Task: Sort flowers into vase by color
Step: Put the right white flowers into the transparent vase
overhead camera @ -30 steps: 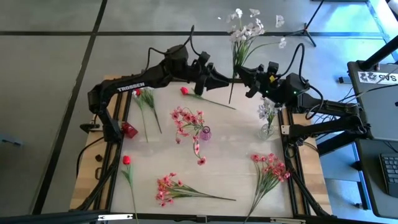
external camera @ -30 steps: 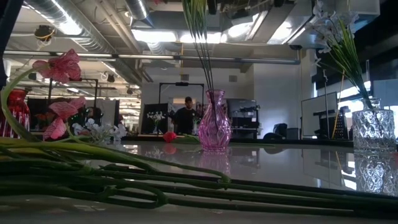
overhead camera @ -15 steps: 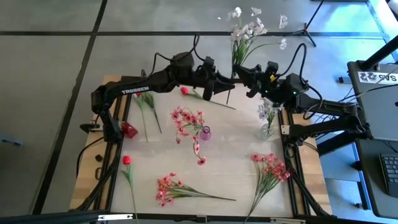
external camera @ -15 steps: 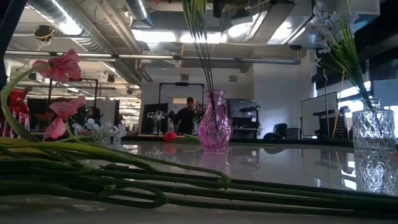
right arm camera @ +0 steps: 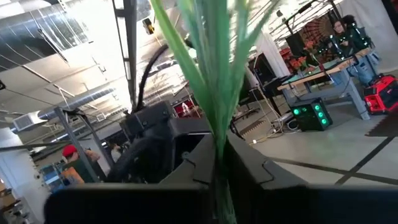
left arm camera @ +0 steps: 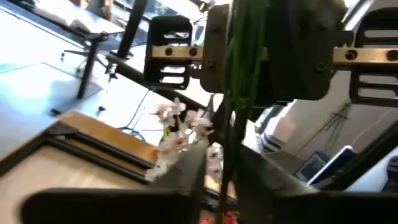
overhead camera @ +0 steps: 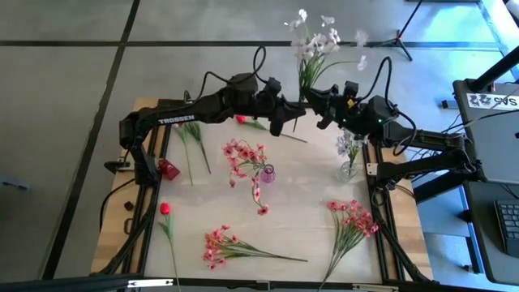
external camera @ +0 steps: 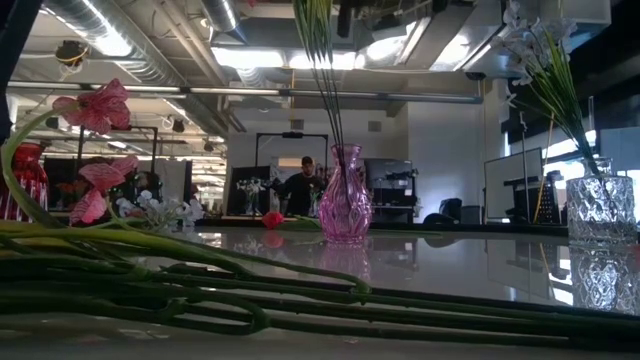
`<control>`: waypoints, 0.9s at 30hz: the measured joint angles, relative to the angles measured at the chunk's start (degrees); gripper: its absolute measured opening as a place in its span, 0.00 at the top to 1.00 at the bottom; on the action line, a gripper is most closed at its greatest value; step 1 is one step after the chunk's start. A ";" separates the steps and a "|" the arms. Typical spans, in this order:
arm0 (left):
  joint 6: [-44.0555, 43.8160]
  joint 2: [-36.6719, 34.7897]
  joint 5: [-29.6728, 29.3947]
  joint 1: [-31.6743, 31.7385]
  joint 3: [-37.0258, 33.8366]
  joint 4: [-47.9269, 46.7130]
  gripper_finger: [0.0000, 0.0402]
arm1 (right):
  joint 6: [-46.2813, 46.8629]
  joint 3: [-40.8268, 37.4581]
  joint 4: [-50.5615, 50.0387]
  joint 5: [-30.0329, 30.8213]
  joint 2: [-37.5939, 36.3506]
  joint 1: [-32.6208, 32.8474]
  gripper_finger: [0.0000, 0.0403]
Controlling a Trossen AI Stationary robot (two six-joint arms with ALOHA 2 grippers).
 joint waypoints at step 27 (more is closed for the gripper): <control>14.19 0.00 1.32 -1.97 -0.04 -19.37 0.98 | 1.98 0.07 -27.17 -14.99 -2.90 -0.07 0.63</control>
